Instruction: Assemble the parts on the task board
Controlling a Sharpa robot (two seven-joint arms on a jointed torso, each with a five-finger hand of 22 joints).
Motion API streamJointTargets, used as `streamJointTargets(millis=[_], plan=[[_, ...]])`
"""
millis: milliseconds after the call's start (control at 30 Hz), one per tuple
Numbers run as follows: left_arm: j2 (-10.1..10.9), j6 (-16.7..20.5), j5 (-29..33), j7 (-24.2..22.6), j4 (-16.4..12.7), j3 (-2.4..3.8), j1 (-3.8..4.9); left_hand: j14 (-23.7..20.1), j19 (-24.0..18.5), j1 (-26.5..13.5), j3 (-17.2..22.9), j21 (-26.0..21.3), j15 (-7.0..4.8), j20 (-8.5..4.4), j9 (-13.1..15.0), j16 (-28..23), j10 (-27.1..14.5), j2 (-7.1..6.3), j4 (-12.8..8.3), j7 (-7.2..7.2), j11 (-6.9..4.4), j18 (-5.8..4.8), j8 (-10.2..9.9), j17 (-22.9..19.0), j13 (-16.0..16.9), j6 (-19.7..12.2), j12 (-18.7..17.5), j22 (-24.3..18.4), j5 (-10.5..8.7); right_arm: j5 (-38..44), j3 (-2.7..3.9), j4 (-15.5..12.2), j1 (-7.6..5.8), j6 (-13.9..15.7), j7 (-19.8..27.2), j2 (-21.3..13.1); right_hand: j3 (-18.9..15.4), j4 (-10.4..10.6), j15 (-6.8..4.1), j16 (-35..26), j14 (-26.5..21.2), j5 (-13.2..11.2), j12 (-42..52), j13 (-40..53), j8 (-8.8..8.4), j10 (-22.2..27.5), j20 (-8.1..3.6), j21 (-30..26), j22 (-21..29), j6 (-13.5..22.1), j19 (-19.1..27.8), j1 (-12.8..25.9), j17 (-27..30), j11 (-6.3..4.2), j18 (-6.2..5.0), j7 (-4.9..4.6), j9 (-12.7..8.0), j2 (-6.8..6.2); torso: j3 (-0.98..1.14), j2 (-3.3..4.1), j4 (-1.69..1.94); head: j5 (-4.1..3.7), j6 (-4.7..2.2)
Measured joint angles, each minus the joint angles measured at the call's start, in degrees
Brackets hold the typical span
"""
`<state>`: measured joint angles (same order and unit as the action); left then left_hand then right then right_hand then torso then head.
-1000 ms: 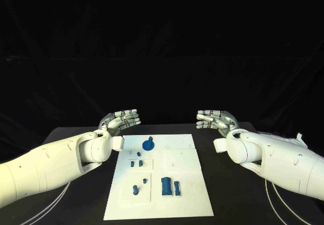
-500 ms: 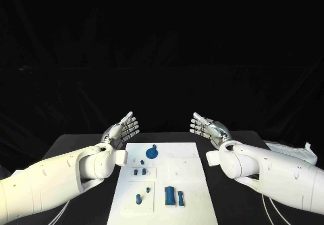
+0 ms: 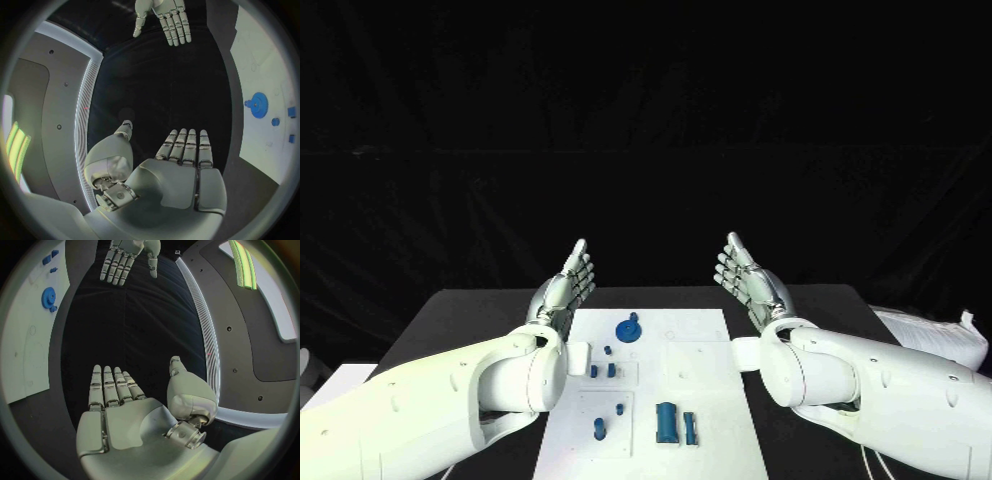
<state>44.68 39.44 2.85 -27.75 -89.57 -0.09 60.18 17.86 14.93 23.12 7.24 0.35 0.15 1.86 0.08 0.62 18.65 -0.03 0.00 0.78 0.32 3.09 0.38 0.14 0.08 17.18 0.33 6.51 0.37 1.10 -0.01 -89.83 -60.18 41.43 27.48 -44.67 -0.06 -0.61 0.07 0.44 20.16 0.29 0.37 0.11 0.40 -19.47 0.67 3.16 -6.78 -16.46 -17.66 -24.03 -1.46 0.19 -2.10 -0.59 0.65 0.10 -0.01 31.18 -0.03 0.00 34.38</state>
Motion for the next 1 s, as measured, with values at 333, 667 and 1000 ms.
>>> streamJointTargets(millis=[333, 667, 1000], plan=[[0.05, 3.41, -1.61, -0.73, -0.22, 0.03, -0.03, -6.11, -5.16, -7.86, -3.74, 0.00, -0.14, -1.49, 0.00, -0.24, -6.38, 0.02, -0.02, -0.65, -0.23, -2.19, 0.00, -0.06, -0.02, -5.90, 0.00, -4.29, 0.00, -1.01, 0.00, -0.02, 0.00, 2.07, 1.03, -0.03, 0.07, 0.23, -0.03, -0.22, -6.90, 0.00, 0.00, -0.03, -0.21, 6.71, -0.55, -2.49, 4.20, 5.64, 6.06, 8.17, 1.17, -0.18, 0.87, 0.46, -0.50, -0.07, 0.02, 0.00, 0.03, 0.00, -0.01], [0.05, 4.24, -2.04, -0.92, -0.23, 0.03, -0.03, -9.95, -8.35, -12.99, -6.31, 0.00, -0.16, -1.84, 0.01, -0.24, -10.54, 0.08, 0.00, -0.69, -0.30, -2.25, 0.00, -0.06, -0.01, -9.65, 0.00, -6.09, 0.01, -1.29, 0.00, -0.03, 0.00, 2.63, 1.34, -0.03, -0.01, 0.31, -0.08, -0.22, -11.39, 0.01, 0.00, -0.03, -0.22, 11.00, -0.64, -2.72, 6.28, 9.11, 9.84, 13.46, 1.36, -0.18, 1.12, 0.58, -0.58, -0.07, 0.01, 0.00, 0.03, 0.00, -0.01], [0.06, 4.46, -2.15, -1.00, -0.25, 0.03, -0.04, -17.55, -14.73, -22.69, -7.08, 0.01, -0.14, -1.88, 0.00, -0.23, -18.34, 0.04, -0.01, -0.80, -0.33, -2.25, 0.00, -0.05, 0.00, -16.88, 0.00, -6.46, 0.01, -1.39, -0.01, -0.04, 0.00, 2.80, 1.43, -0.03, -0.01, 0.31, -0.08, -0.22, -19.87, 0.01, 0.00, -0.02, -0.21, 19.17, -0.65, -2.98, 6.71, 16.26, 17.39, 23.59, 1.41, -0.19, 1.74, 0.60, -0.59, -0.10, 0.01, 0.00, 0.03, 0.00, -0.01]])
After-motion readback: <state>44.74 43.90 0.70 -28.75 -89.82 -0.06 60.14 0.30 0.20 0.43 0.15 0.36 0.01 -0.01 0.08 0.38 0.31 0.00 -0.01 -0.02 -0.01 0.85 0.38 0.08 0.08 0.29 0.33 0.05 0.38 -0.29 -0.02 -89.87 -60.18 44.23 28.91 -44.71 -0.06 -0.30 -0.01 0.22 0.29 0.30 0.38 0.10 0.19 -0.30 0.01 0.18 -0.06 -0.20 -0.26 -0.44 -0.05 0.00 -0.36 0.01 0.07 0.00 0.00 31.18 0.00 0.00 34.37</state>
